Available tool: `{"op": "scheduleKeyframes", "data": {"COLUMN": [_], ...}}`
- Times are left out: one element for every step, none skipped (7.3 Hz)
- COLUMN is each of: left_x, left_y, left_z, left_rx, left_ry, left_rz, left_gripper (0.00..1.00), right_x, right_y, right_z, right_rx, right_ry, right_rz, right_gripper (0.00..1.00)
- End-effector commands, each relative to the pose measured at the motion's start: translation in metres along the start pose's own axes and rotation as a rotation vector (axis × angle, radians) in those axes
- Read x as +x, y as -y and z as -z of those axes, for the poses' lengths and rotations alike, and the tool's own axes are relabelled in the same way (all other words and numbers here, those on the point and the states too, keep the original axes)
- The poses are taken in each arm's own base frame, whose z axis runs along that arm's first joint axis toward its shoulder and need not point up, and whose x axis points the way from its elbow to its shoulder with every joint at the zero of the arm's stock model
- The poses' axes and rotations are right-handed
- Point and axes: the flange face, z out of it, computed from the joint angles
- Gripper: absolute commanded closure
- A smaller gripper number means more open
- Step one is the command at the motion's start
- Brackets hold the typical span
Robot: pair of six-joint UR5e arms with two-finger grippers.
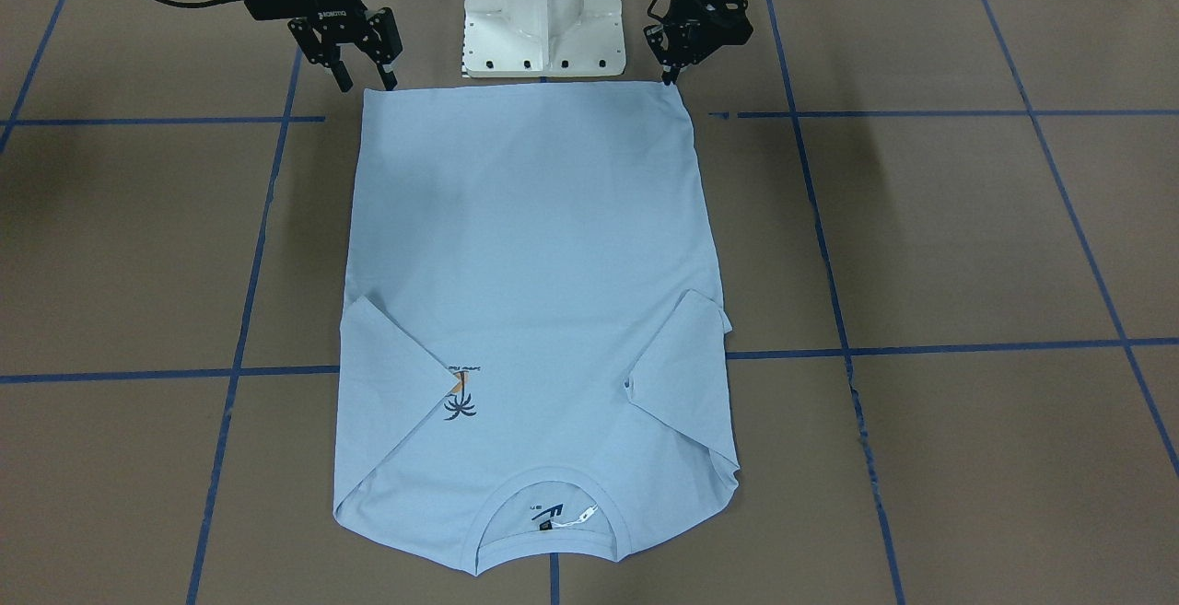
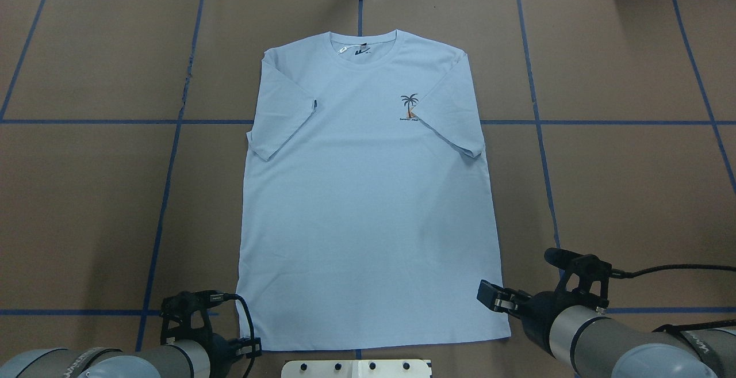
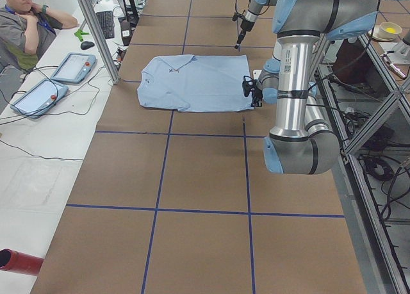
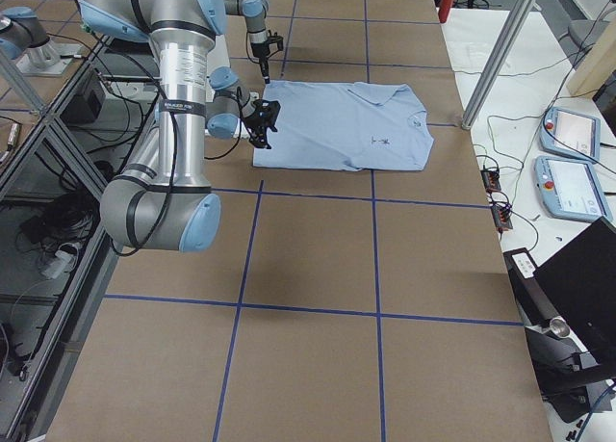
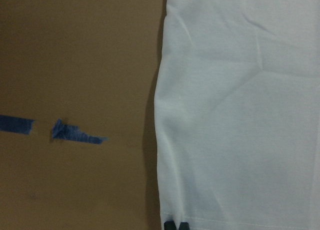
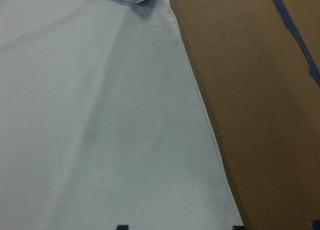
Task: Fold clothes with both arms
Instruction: 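Lower both grippers and close them on the two hem corners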
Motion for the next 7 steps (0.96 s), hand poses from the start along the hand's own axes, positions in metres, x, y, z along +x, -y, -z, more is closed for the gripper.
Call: {"op": "scheduleKeyframes", "data": {"left_x": [0.013,0.019,0.020,0.021,0.024,0.025,0.027], "left_y": [0.009,0.010,0.010,0.010,0.010,0.009,0.009], "left_z": [0.024,0.036,0.038,0.039,0.042,0.043,0.045], "left_rx": [0.003,-0.002,-0.006,-0.008,-0.010,-0.013,-0.014], "left_ry": [-0.053,-0.076,-0.082,-0.085,-0.094,-0.096,-0.102], "left_rz": [0.016,0.020,0.022,0.025,0.028,0.030,0.033], "left_gripper": [1.00,1.00,1.00,1.00,1.00,1.00,1.00], "right_x": [0.012,0.015,0.022,0.026,0.026,0.027,0.027], "right_y": [-0.024,-0.034,-0.046,-0.052,-0.054,-0.057,-0.057], "right_z": [-0.009,-0.011,-0.026,-0.036,-0.038,-0.041,-0.041], "right_rx": [0.037,0.047,0.073,0.084,0.085,0.083,0.082], "right_ry": [-0.085,-0.088,-0.103,-0.112,-0.114,-0.118,-0.118], "right_rz": [-0.028,-0.012,0.015,0.027,0.031,0.036,0.037], "right_gripper": [0.41,0.40,0.39,0.39,0.39,0.39,0.39]}}
